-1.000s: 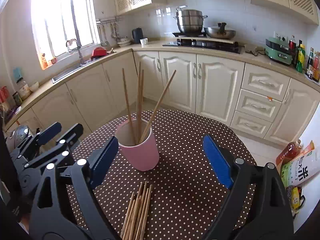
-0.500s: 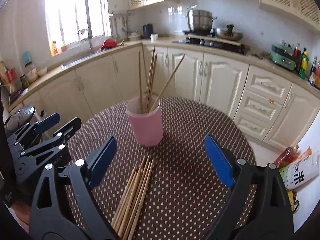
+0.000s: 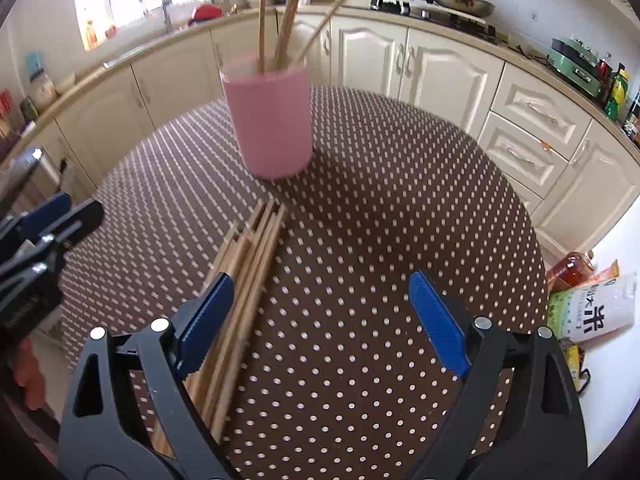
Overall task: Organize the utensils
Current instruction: 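Move both open grippers down to the chopstick pile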
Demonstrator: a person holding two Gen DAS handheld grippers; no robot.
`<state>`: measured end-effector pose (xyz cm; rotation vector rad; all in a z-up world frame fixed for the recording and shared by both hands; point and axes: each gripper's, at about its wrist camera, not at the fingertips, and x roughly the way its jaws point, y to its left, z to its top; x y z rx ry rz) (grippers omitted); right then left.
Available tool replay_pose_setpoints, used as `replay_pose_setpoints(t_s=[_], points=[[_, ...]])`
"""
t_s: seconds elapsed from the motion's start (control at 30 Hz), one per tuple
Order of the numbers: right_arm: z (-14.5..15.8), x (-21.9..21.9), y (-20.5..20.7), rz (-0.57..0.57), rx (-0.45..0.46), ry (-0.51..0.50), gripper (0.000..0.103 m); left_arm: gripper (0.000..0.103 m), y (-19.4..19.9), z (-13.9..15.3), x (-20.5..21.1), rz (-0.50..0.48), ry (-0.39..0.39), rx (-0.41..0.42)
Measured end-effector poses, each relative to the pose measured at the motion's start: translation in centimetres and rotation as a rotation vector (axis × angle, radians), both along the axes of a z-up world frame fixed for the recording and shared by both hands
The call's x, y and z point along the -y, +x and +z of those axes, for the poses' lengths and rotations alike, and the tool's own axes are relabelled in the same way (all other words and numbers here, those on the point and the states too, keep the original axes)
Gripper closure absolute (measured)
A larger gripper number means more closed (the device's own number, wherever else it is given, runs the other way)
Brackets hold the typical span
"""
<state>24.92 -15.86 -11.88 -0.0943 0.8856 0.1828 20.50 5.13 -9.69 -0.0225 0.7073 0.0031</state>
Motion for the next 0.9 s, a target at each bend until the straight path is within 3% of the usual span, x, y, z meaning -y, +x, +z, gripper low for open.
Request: replay_pose_setpoints(t_s=[0.33, 0.5, 0.67, 0.77, 0.83, 0.9], points=[[-4.0, -0.9, 1.4, -0.005, -0.093, -0.024, 0.015, 0.044, 0.9, -3.6, 1.3, -0.047, -0.042, -0.100], [-4.5, -1.2, 2.0, -0.024, -0.082, -0.022, 0.015, 0.044, 1.2, -4.8, 1.5, -0.050, -0.046, -0.131], [-4.4, -2.7, 2.6, -0.025, -0.054, -0.083, 0.016, 0.044, 1.7, -5.8, 1.3, -0.050, -0.069, -0.168], [-4.1, -4.0, 2.3, -0.009, -0.042, -0.129, 0.032, 0.044, 1.8, -6.1, 1.2, -0.044, -0.076, -0.174], [-4.6, -4.6, 2.4, -0.006, -0.095, -0.110, 0.041, 0.044, 1.8, -6.2, 1.1, -0.044, -0.080, -0.175], [-4.7, -5.1, 2.1, -0.015, -0.092, -0.095, 0.052, 0.044, 1.8, -6.1, 1.1, -0.048, -0.077, -0.175]])
